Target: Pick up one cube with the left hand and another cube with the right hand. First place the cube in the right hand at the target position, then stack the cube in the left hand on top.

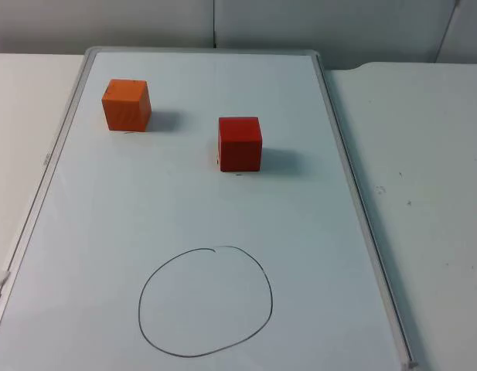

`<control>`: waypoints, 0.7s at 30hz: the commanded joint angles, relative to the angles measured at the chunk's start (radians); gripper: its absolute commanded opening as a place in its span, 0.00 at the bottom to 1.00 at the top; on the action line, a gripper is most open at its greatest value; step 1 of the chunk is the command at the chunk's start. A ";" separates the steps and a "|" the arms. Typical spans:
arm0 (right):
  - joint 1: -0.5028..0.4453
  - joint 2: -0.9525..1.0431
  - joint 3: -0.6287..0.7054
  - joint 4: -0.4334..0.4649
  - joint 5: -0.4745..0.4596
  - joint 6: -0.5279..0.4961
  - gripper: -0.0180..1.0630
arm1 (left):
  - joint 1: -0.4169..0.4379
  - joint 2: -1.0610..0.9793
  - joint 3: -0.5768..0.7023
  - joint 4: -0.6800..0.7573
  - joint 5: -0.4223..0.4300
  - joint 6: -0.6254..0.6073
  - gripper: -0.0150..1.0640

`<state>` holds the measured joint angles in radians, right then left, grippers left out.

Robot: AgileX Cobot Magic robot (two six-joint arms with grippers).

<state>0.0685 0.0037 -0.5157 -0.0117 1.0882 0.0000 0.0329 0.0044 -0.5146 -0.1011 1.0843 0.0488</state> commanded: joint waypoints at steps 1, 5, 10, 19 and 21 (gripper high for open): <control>-0.008 -0.004 0.007 -0.005 -0.010 0.000 0.99 | -0.006 -0.004 -0.015 -0.004 -0.021 -0.006 0.99; -0.008 -0.004 0.007 -0.005 -0.010 0.000 0.99 | -0.006 0.042 -0.056 -0.004 -0.039 -0.007 0.99; -0.008 -0.004 0.007 -0.005 -0.010 0.000 0.99 | -0.006 0.172 -0.139 -0.008 -0.123 -0.007 0.99; -0.008 -0.004 0.007 -0.005 -0.010 0.000 0.99 | -0.006 0.485 -0.303 -0.008 -0.282 0.010 0.99; -0.008 -0.004 0.007 -0.005 -0.010 0.000 0.99 | -0.006 0.575 -0.356 -0.011 -0.314 0.058 0.99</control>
<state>0.0685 0.0037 -0.5157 -0.0117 1.0882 0.0000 0.0329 0.5121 -0.8313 -0.1011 0.8180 0.0747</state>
